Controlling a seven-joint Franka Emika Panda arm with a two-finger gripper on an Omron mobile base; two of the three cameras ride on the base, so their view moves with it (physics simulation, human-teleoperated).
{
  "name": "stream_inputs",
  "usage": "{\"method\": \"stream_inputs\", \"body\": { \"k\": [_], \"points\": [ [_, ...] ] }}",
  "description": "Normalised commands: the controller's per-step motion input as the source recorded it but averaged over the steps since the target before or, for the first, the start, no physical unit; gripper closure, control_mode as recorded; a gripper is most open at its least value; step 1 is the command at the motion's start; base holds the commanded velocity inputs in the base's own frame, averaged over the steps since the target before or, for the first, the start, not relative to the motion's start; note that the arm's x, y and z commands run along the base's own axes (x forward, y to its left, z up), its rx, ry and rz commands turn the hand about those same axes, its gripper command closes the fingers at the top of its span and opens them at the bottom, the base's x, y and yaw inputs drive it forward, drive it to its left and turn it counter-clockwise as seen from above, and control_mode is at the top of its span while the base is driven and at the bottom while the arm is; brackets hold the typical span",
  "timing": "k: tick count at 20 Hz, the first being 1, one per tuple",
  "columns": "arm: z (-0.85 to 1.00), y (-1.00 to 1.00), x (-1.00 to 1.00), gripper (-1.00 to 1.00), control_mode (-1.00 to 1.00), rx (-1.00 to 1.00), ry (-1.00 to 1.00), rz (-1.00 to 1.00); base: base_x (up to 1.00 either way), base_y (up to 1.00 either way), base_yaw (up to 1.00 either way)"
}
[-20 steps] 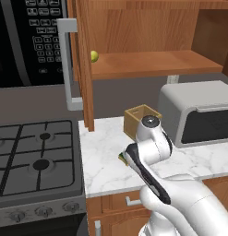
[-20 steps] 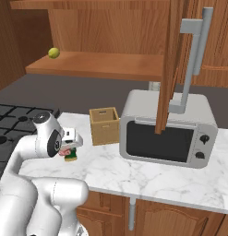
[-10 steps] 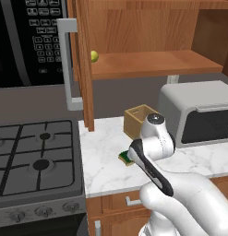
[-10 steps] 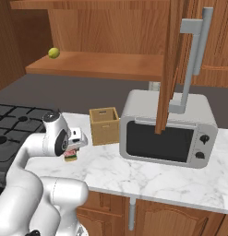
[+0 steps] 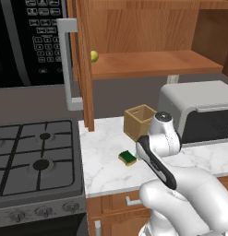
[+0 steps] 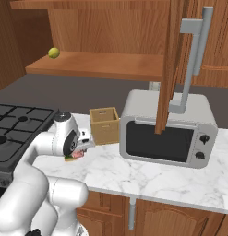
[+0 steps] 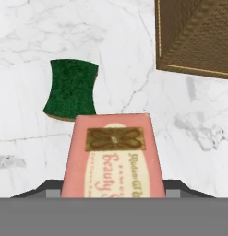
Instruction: Pick the bar soap and sponge from the cabinet and place them on the counter.
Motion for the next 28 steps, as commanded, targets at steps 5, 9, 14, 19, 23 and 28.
{"method": "stream_inputs", "body": {
  "k": [5, 9, 14, 19, 23, 28],
  "points": [
    [-0.33, -0.28, -0.02, 1.0, -1.0, 0.0, 0.0, 0.0, 0.0, 0.0, 0.0],
    [-0.38, -0.12, -0.01, 1.0, -1.0, 0.0, 0.0, 0.01, 0.0, 0.0, 0.0],
    [-0.45, -0.01, 0.0, 1.0, -1.0, 0.0, 0.0, 0.02, 0.0, 0.0, 0.0],
    [-0.44, -0.02, 0.0, 1.0, -1.0, 0.0, 0.0, 0.03, 0.0, 0.0, 0.0],
    [-0.46, -0.02, 0.0, 1.0, -1.0, 0.0, 0.0, 0.03, 0.0, 0.0, 0.0],
    [-0.46, 0.0, 0.0, 1.0, -1.0, 0.0, 0.0, 0.04, 0.0, 0.0, 0.0]
  ]
}}
